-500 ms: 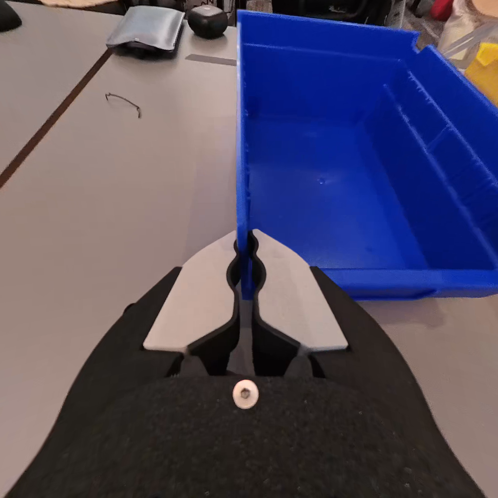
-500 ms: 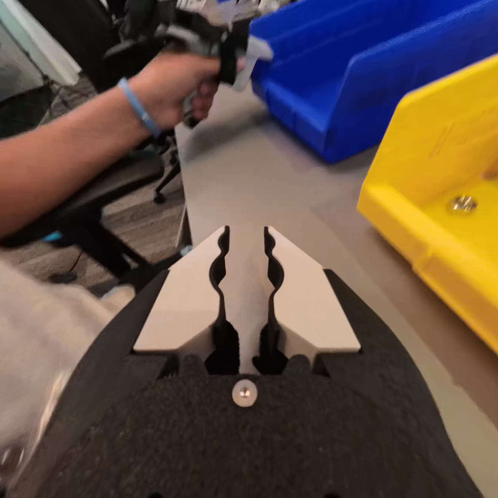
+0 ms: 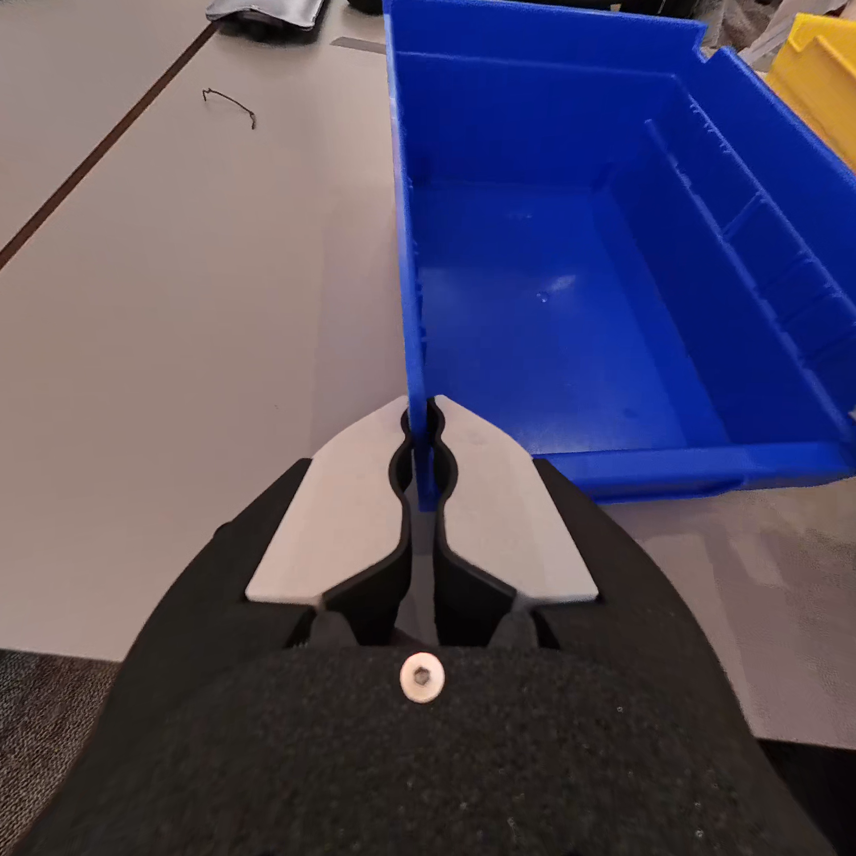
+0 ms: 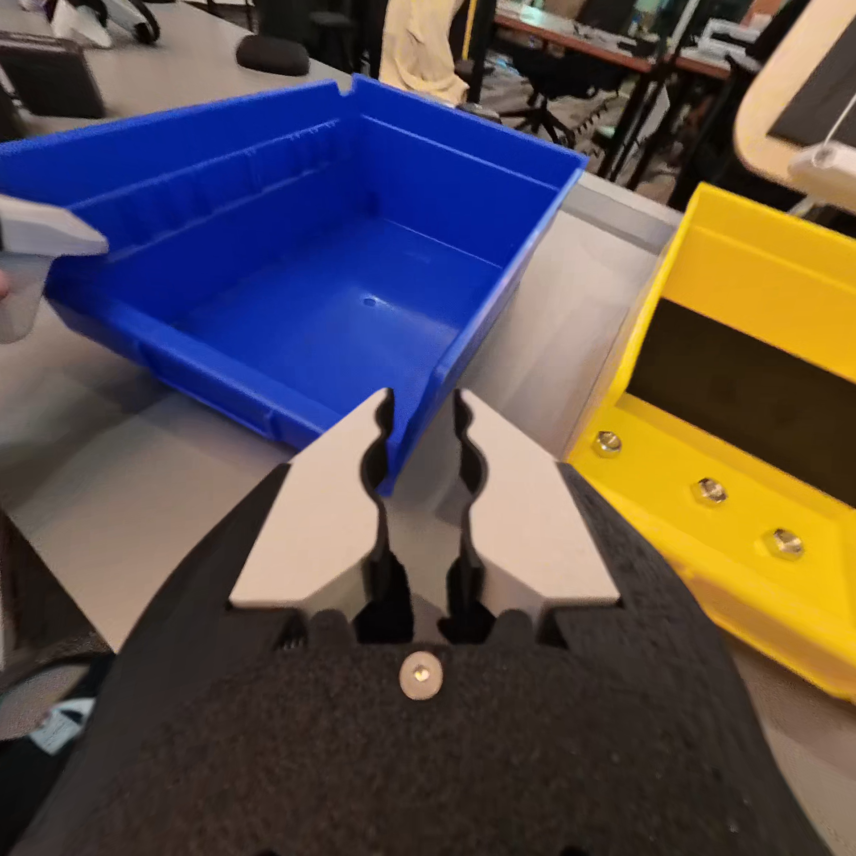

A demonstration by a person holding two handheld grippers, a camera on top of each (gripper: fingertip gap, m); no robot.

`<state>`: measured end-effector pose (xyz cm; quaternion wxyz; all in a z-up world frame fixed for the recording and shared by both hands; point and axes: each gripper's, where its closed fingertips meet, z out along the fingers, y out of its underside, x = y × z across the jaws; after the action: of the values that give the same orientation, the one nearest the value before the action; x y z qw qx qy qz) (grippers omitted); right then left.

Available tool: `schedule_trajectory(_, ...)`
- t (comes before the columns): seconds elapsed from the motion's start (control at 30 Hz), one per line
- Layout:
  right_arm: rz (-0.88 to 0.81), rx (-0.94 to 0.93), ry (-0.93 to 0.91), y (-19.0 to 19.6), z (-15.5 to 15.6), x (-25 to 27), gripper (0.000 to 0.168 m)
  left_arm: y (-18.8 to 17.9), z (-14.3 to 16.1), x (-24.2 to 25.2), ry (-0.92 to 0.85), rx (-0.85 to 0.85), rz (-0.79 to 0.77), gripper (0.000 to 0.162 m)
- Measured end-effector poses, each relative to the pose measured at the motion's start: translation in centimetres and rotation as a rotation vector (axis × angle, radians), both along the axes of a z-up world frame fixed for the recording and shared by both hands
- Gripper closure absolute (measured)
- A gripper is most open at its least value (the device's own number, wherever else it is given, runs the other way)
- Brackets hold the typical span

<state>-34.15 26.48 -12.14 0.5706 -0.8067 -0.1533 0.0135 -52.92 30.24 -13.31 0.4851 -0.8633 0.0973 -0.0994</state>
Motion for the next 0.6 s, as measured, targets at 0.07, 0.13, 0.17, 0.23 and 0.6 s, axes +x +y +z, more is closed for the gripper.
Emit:
schedule_trajectory(0.07,-0.077,-0.018,0.085,0.7,0.0,0.2,0.159,-0.4,0.1,0.1,0.015,0.014,0.003,0.159)
schedule_trajectory(0.13,-0.108,-0.005,0.099,1.2,0.7,0.5,0.162,-0.6,1.0,0.2,0.004,0.07,0.002,0.158)
schedule_trajectory(0.17,-0.119,0.032,0.087,1.5,1.7,0.6,0.163,-0.7,1.7,0.2,-0.028,0.102,0.007,0.158)
schedule_trajectory(0.23,-0.11,0.087,0.089,1.5,4.0,0.2,0.163,-1.1,3.2,-0.1,-0.047,0.172,0.045,0.158)
schedule_trajectory(0.6,-0.219,0.435,0.089,0.0,18.2,11.3,0.165,-1.9,16.5,11.1,-0.053,0.56,-0.035,0.158)
